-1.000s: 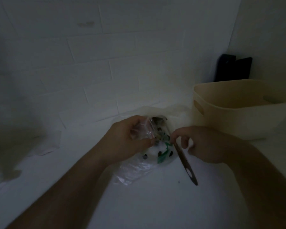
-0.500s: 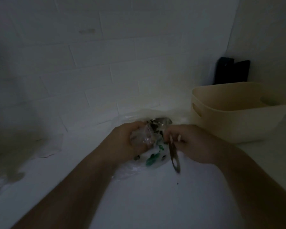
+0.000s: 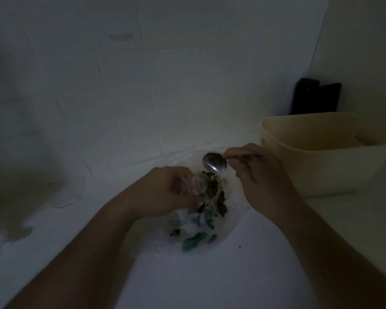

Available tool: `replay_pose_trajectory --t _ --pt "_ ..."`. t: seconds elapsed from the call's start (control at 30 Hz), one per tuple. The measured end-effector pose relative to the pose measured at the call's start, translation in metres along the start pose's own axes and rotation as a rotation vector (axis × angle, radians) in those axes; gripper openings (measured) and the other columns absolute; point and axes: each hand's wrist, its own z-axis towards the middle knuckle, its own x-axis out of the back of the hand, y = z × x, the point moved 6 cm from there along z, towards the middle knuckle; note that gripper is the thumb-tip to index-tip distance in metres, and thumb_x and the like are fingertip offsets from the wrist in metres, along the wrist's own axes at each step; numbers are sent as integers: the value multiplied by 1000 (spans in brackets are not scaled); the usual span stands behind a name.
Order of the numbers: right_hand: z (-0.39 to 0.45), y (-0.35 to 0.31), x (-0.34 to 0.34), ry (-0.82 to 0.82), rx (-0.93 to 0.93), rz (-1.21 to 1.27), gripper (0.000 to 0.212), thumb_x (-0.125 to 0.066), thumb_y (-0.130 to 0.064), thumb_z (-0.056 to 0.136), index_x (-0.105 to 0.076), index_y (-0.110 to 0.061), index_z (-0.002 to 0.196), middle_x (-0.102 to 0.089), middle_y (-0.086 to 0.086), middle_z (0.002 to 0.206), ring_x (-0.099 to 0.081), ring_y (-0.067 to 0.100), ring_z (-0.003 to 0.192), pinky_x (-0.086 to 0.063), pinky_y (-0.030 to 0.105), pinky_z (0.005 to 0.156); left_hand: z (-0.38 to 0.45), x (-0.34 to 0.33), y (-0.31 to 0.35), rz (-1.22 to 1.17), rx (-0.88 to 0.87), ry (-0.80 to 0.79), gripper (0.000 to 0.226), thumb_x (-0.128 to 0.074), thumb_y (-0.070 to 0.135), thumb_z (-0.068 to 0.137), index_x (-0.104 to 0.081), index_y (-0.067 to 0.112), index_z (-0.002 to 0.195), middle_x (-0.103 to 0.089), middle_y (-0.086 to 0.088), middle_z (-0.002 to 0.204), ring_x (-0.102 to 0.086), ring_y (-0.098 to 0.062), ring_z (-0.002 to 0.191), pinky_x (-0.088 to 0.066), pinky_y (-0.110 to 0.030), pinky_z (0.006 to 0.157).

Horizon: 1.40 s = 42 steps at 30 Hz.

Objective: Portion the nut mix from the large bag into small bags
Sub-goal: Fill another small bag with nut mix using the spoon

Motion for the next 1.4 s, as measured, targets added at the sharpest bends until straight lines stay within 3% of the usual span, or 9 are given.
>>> replay_pose_trajectory --t 0.17,0.33,0.63,0.7,0.83,0.97,1.07,1.17,1.4 --pt "-1 -14 0 70 20 37 18 -43 -29 107 -61 -30 109 -62 -9 95 -64 14 80 -59 44 72 1 11 -1 2 82 356 17 -78 39 83 -63 33 87 -66 15 82 -60 7 76 -38 -10 57" --pt "-1 -12 -5 -12 21 -140 27 -35 -28 107 -62 -23 106 -58 -2 93 -55 17 76 -40 32 70 6 -16 1 9 174 230 27 -75 48 82 -62 31 97 -71 9 87 -67 -5 77 -55 -28 68" --pt "1 -21 -3 -41 -87 -88 30 -29 -42 107 -51 -28 92 -46 -18 70 -50 -6 65 -33 8 59 8 -10 -3 -31 210 320 9 -68 22 88 -62 24 95 -64 9 83 -57 -1 74 -39 -17 53" --pt "0 -23 -5 -60 -99 -76 37 -23 -49 103 -52 -28 93 -48 -17 71 -50 -4 65 -32 10 59 11 -7 -7 -152 229 369 6 -67 23 90 -62 24 92 -68 7 81 -62 -5 73 -43 -16 54" --pt "-2 -23 -8 -79 -155 -43 46 -17 -56 98 -53 -27 93 -61 -9 76 -59 4 70 -46 31 64 16 -6 -6 -699 266 442 6 -69 14 91 -65 9 92 -74 -9 86 -73 -28 80 -64 -40 70" --pt "-3 -16 -7 -41 -226 20 46 -21 -58 99 -54 -26 95 -67 -3 76 -64 13 69 -53 39 68 19 -6 7 -964 220 427 10 -61 4 100 -61 5 89 -73 -15 79 -70 -19 67 -57 -26 58" --pt "-2 -8 -8 -8 -264 29 37 -31 -47 105 -57 -23 97 -67 -5 75 -65 14 70 -55 41 71 18 -5 -5 -687 241 425 13 -71 22 93 -64 14 99 -74 -14 95 -73 -24 84 -63 -39 72" --pt "-1 -1 -6 31 -303 63 38 -32 -49 103 -58 -23 97 -67 -5 74 -66 15 68 -56 43 71 14 2 -4 -188 209 393 10 -69 25 90 -60 26 94 -70 3 88 -67 -13 77 -53 -29 62" --pt "1 3 5 98 -355 116 27 -40 -41 108 -55 -32 88 -69 -11 70 -66 7 58 -57 36 65 3 19 -19 -8 336 254 27 -71 38 89 -56 26 109 -62 4 90 -60 -11 75 -41 -27 57"
